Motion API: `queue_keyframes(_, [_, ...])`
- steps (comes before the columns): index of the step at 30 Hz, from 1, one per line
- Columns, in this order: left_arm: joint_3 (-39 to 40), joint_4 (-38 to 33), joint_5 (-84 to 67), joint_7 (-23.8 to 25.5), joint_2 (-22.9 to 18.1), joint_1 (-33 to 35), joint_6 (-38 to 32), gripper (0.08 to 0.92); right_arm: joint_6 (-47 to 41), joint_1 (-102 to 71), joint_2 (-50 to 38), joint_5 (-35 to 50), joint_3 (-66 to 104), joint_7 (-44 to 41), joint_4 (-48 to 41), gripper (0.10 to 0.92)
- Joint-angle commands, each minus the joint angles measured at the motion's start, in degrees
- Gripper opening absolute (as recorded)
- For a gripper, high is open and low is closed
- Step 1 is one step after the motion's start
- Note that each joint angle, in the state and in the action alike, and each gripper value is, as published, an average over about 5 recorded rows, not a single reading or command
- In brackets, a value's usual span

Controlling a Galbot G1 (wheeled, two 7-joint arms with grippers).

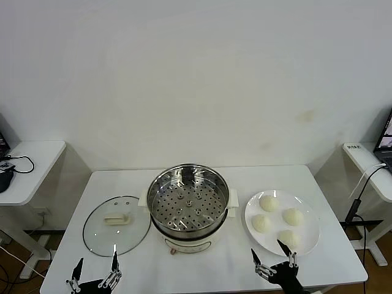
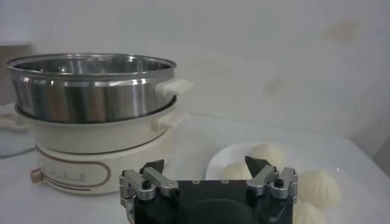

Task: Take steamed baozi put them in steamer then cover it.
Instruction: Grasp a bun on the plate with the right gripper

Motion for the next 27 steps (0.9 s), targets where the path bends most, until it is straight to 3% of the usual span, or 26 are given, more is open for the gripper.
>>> queue_keyframes(1, [-0.11, -1.29, 4.64, -0.2, 0.08, -0.64, 3.57, 0.823, -1.91, 2.98, -2.56, -4.19, 3.64, 1.15, -0.01, 0.822])
queue_keyframes(10, [-0.86, -1.46, 10.67, 1.44, 0.41, -2.46, 5.08, 0.823, -5.91, 14.27, -15.34, -20.59, 13.05, -2.6, -4.46, 0.822])
queue_keyframes(16, [-1.29, -1.42, 11.08, 2.19, 0.39, -2.99, 5.42, 0.823, -8.34, 25.38, -25.91, -29.04, 11.84, -13.08, -10.46, 0.823])
queue_keyframes(20, [-1.78, -1.48, 11.43, 2.57, 0.26, -2.79, 5.41, 0.823, -8.63, 36.18, -33.96, -33.83, 5.52, -22.98, -17.47, 0.823])
queue_keyframes(27, [-2.9, -1.34, 11.34, 3.29, 0.04, -3.04, 5.45, 0.823, -5.85, 62.86, -41.84, -32.59, -20.06, -36.35, -30.13, 0.823])
